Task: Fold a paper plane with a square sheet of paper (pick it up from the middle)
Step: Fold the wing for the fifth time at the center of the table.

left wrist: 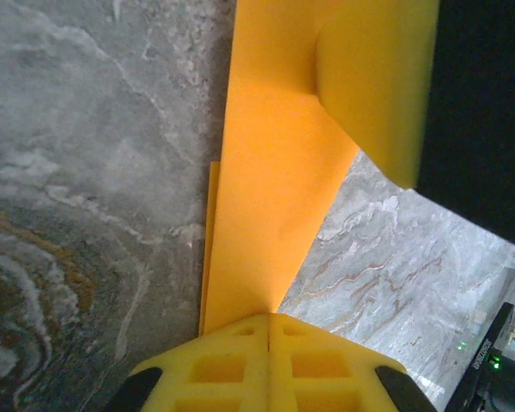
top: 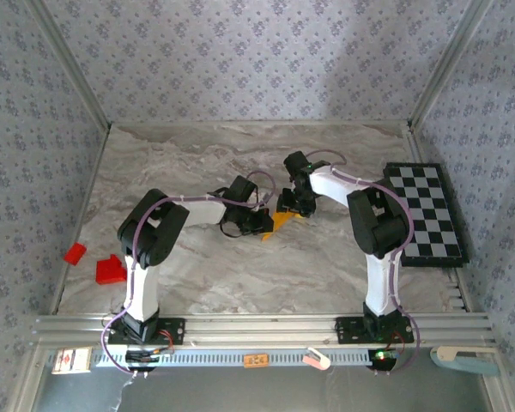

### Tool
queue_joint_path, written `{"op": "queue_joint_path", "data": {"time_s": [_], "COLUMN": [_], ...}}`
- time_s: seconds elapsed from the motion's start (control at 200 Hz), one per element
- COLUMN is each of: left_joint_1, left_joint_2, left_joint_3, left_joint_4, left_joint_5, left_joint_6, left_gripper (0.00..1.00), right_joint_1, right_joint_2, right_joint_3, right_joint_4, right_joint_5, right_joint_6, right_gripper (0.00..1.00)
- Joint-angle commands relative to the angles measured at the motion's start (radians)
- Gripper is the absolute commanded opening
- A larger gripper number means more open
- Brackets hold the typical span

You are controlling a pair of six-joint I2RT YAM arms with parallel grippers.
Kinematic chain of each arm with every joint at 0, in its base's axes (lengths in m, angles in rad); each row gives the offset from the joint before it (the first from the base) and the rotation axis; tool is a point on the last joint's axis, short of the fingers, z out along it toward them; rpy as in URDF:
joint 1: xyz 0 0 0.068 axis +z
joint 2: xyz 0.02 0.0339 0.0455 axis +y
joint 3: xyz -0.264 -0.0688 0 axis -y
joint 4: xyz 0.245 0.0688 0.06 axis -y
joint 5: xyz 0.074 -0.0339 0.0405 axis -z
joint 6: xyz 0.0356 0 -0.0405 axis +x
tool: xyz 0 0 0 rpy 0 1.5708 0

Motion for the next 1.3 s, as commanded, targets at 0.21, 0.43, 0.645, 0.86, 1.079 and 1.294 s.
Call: {"op": "queue_joint_path", "data": {"time_s": [0.21, 0.43, 0.645, 0.86, 1.079, 1.294], "left_joint_1": [-0.004, 0.002, 0.002, 0.002, 0.002, 0.002], "left_joint_2": [0.045, 0.032, 0.033, 0.031, 0.03, 0.028], "left_joint_3": [0.02, 0.009, 0.006, 0.006, 0.0, -0.007], "left_joint_4": [-0.102, -0.096, -0.082, -0.082, -0.077, -0.067], "left_joint_5": [-0.065, -0.075, -0.065, -0.064, -0.064, -0.062], "left_joint_6": [0.019, 0.008, -0.004, -0.006, -0.01, -0.016], "left_gripper": [0.04, 0.02, 0.02, 0.01, 0.01, 0.01], "right_joint_1": [-0.01, -0.063, -0.081, -0.02, 0.017, 0.021], "right_joint_2": [0.038, -0.159, -0.338, -0.33, -0.244, -0.182], "right_joint_3": [-0.037, -0.038, -0.194, -0.277, -0.282, -0.273], "right_joint_4": [-0.003, 0.042, 0.219, 0.308, 0.352, 0.366], "right_joint_5": [0.021, -0.093, -0.183, -0.222, -0.225, -0.237], "right_joint_6": [-0.013, -0.034, -0.043, -0.023, 0.0, -0.012], "right_gripper": [0.53, 0.54, 0.5, 0.26, 0.06, 0.01]}}
